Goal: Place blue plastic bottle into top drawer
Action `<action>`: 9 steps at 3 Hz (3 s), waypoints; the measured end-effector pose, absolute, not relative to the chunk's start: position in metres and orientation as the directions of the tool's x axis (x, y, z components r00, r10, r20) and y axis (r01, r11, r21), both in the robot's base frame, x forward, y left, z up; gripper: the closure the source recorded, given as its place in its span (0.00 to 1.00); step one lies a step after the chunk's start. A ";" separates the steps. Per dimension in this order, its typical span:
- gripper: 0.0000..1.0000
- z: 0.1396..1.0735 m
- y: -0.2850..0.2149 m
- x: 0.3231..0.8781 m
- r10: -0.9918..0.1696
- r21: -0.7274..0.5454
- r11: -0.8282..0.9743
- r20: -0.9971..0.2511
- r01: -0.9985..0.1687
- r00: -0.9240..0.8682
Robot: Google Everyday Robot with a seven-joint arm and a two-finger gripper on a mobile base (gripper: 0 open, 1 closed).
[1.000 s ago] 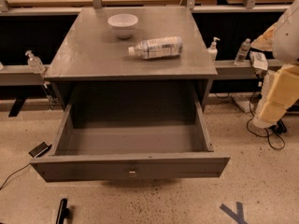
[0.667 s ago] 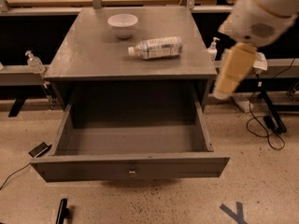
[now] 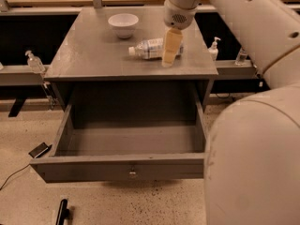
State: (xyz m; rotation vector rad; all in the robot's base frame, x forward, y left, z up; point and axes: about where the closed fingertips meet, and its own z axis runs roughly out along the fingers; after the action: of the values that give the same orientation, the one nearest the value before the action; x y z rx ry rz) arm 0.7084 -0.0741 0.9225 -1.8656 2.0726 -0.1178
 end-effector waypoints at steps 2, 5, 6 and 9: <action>0.00 0.922 -0.066 0.714 -0.966 -0.319 0.137 -0.252 -0.938 -0.055; 0.00 0.880 -0.072 0.805 -0.794 -0.344 0.325 -0.606 -0.881 -0.057; 0.02 0.858 -0.067 0.825 -0.769 -0.312 0.322 -0.637 -0.894 -0.055; 0.79 0.847 -0.061 0.833 -0.703 -0.291 0.284 -0.711 -0.914 0.007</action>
Offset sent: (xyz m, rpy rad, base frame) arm 0.0117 0.0210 0.0098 0.2248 -0.1614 0.0239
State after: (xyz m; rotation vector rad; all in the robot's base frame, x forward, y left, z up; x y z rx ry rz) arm 0.8335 -0.0615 0.8471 -1.4749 1.7486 0.3294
